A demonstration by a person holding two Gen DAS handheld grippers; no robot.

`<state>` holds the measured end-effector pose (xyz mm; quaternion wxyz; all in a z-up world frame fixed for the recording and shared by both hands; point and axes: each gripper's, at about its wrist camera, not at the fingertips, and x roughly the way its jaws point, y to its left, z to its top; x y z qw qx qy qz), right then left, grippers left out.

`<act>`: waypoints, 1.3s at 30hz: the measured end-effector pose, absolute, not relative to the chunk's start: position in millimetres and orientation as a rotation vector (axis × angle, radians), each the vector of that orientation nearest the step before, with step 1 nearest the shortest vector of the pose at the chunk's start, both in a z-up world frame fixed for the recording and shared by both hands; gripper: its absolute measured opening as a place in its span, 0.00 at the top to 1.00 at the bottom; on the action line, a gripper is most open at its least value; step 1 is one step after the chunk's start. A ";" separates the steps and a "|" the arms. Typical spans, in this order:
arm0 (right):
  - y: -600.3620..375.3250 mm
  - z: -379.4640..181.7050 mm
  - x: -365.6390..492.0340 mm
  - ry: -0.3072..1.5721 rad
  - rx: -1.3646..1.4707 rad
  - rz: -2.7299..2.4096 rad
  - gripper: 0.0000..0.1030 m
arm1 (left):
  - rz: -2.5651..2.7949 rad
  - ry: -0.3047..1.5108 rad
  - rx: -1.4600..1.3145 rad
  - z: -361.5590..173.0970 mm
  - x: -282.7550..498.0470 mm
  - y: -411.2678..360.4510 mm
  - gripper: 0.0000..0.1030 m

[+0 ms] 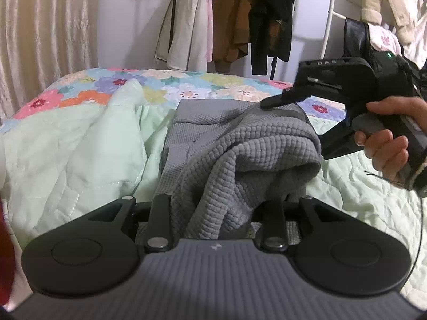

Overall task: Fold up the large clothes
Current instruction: 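Grasp the folded sweater bundle with both grippers and lift it, then carry the bundle onto the clothes pile and open both grippers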

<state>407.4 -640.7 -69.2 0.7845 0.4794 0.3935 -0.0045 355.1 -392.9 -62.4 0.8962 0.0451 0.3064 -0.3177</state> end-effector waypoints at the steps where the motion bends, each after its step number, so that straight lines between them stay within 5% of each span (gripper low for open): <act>1: -637.4 -69.5 408.6 0.894 1.014 -0.006 0.19 | -0.654 0.633 0.102 -62.9 355.0 -394.0 0.53; 4: -628.6 -78.8 401.4 0.957 1.020 -0.020 0.14 | -0.657 0.633 0.104 -65.1 355.5 -395.3 0.52; 6: -625.6 -92.6 399.6 0.968 1.082 -0.015 0.17 | -0.659 0.605 0.126 -65.9 350.3 -398.1 0.64; 8: -629.6 -115.1 400.2 0.865 1.182 -0.004 0.45 | -0.650 0.581 0.162 -65.1 344.2 -404.2 0.75; 11: -632.3 -125.0 391.9 0.735 1.264 0.051 0.58 | -0.631 0.519 0.161 -58.8 334.5 -406.3 0.76; 19: -618.1 -53.4 344.6 0.405 1.292 0.327 0.59 | -0.683 0.185 0.042 -0.3 290.4 -360.5 0.75; 31: -494.8 73.3 394.2 0.477 1.101 0.697 0.59 | -0.340 0.066 0.131 101.6 245.6 -254.2 0.72; 39: -359.8 50.1 478.0 0.701 1.159 0.970 0.59 | -0.117 0.446 0.074 102.3 271.7 -161.8 0.60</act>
